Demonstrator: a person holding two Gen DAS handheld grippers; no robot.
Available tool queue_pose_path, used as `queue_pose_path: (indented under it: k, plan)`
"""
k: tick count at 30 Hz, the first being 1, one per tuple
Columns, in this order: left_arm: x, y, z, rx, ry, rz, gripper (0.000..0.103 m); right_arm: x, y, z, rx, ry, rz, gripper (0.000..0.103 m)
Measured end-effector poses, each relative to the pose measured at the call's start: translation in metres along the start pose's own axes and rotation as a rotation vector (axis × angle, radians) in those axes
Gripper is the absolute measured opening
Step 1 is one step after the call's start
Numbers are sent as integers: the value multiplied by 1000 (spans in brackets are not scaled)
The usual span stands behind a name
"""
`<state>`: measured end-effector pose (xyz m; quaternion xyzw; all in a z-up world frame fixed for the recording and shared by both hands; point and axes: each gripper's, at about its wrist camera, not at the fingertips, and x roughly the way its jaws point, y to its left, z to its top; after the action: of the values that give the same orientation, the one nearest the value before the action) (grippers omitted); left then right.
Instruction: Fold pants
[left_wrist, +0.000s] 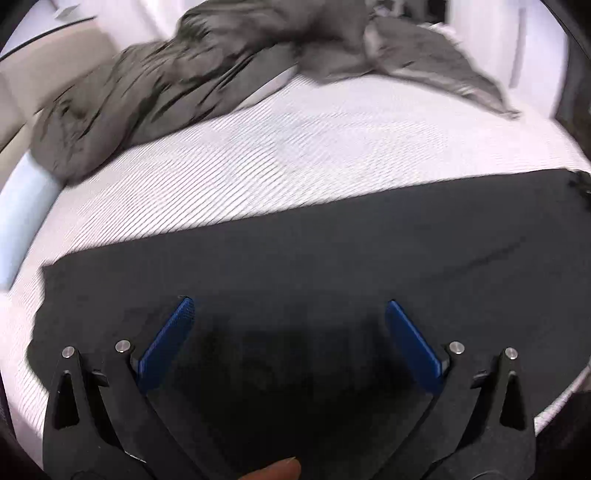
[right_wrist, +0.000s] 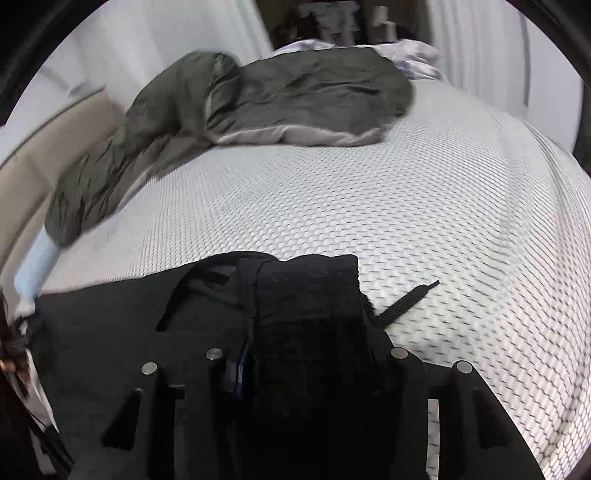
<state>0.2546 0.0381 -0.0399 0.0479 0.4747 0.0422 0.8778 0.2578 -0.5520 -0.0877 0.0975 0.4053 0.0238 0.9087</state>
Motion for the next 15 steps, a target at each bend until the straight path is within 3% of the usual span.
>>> queue_pose_path:
  k: [2,3,5,6,7,10,15]
  plan:
    - [11,12,-3,-35,33,27,102,16,-2,-3,3,53,-89,56]
    - [12,17,-6,-56,38,19,102,14,2,-6,10,27,-89,58]
    - [0,26,-16,-82,16,-30,102,-6,9,-14,18,-42,-80,73]
    - [-7,29,-20,-83,-2,-59,102,-23,17,-21,9,-92,-58,91]
    - [-18,32,-27,-84,-34,-90,102,-41,27,-30,-7,-133,-44,96]
    - [-49,38,-44,-60,-106,-140,102,-84,53,-51,-48,-208,-44,97]
    - [-110,45,-67,16,-236,-243,102,-161,97,-95,-105,-267,100,97]
